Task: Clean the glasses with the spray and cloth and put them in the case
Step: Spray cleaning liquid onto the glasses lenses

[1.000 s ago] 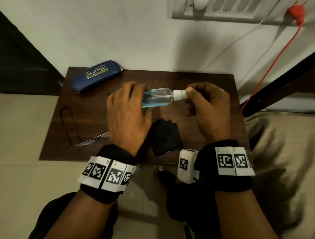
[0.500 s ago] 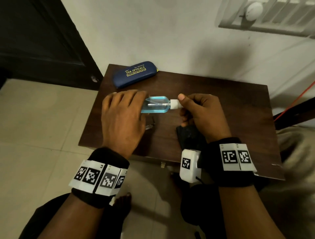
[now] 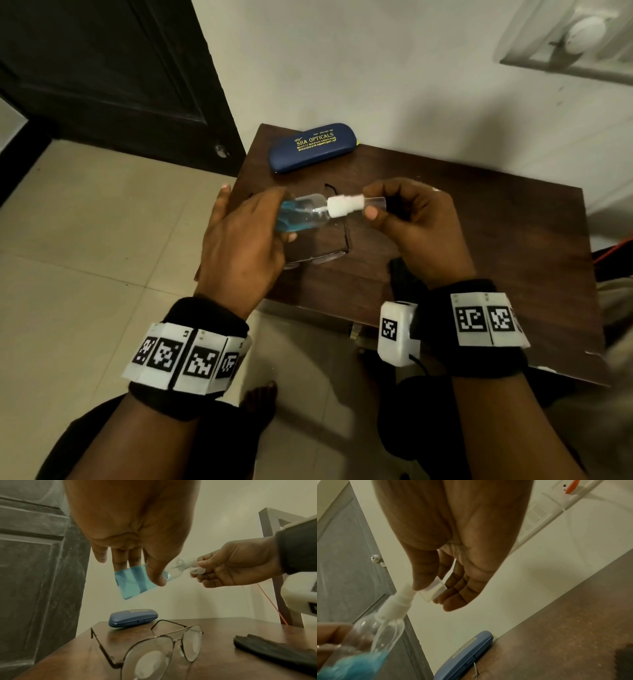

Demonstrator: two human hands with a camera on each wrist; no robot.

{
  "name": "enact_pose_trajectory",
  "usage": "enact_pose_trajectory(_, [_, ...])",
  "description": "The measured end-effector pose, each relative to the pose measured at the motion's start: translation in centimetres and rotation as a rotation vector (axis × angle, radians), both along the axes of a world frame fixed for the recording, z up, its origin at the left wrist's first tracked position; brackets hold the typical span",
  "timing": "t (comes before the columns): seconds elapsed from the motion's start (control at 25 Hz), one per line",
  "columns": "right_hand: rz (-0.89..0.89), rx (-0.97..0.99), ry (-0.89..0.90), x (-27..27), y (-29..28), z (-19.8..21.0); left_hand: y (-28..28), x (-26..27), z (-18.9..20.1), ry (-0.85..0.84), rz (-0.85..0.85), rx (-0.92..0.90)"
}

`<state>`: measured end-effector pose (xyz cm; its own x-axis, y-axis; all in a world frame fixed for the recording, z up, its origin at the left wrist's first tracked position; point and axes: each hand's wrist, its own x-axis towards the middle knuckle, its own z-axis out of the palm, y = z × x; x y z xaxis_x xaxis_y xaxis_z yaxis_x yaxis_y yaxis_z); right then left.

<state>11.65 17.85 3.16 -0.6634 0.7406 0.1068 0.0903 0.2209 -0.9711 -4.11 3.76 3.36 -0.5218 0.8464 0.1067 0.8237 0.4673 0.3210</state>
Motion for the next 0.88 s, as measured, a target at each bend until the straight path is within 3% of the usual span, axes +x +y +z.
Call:
enact_pose_trajectory(0.16, [0.002, -0.039, 0.066, -0.4, 0.1, -0.5, 1.0, 0.7, 0.2, -0.093, 0.019, 0.009])
enact_pose_trajectory(0.44, [-0.114, 0.037, -0.020, 0.3, 0.9, -0.5, 2.6, 2.1, 0.3, -0.272, 0.043, 0.105])
enact_pose_trajectory(0.72, [-0.292, 0.116, -0.252, 2.4, 3.0, -2.8, 5.7, 4.8, -0.9, -0.540, 0.047, 0.224])
enact_pose_trajectory(0.88, [-0.324, 0.083, -0.364, 2.9, 3.4, -4.4, 7.0, 6.2, -1.6, -0.555, 0.017, 0.211])
